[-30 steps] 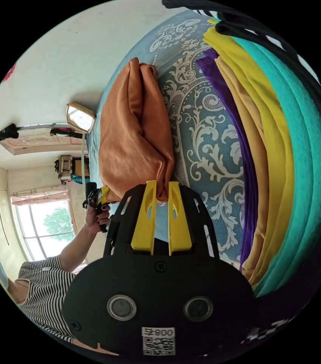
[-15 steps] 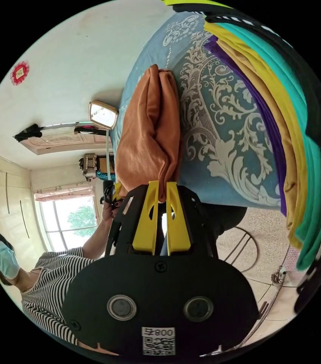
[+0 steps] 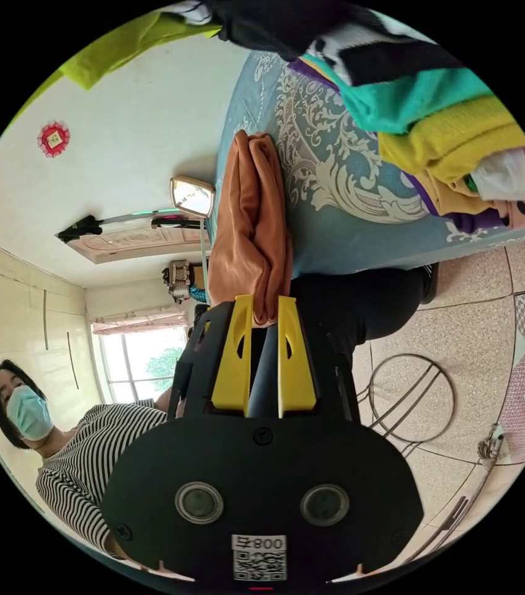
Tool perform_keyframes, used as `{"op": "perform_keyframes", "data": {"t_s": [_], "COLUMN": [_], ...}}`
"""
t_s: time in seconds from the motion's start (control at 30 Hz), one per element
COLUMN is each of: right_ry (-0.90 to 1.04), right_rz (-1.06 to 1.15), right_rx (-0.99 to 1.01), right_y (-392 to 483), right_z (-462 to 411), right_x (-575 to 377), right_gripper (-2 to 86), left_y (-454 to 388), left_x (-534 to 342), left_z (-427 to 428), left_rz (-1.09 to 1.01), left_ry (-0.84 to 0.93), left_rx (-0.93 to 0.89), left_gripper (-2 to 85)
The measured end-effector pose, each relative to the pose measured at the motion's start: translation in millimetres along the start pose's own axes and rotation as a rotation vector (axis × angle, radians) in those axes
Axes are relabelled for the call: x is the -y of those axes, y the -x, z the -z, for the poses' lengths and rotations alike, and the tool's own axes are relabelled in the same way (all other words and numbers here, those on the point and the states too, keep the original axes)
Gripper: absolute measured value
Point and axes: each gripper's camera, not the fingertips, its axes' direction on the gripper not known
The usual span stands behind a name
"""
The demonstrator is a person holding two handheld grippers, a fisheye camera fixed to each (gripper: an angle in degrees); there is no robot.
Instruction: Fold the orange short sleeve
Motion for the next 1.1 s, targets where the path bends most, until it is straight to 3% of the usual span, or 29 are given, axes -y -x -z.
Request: {"op": "perform_keyframes", "data": {"t_s": [0.7, 1.1], "right_ry": [-0.002, -0.003], "right_rz": [-0.038, -0.05], "right_rx": [0.144, 0.162], "right_y": [-9, 22], "right_z": [22, 47], "right_x": [-30, -49], "right_gripper": [13.6, 5.2], "left_y": [-9, -32], "left_x": [-4, 6], "left_z": [-34, -66], "left_rz": [0.059, 0.059], "left_ry": [0.021, 0.03], "left_rx": [-0.001, -0.001], "left_gripper": [7.6, 7.6]}}
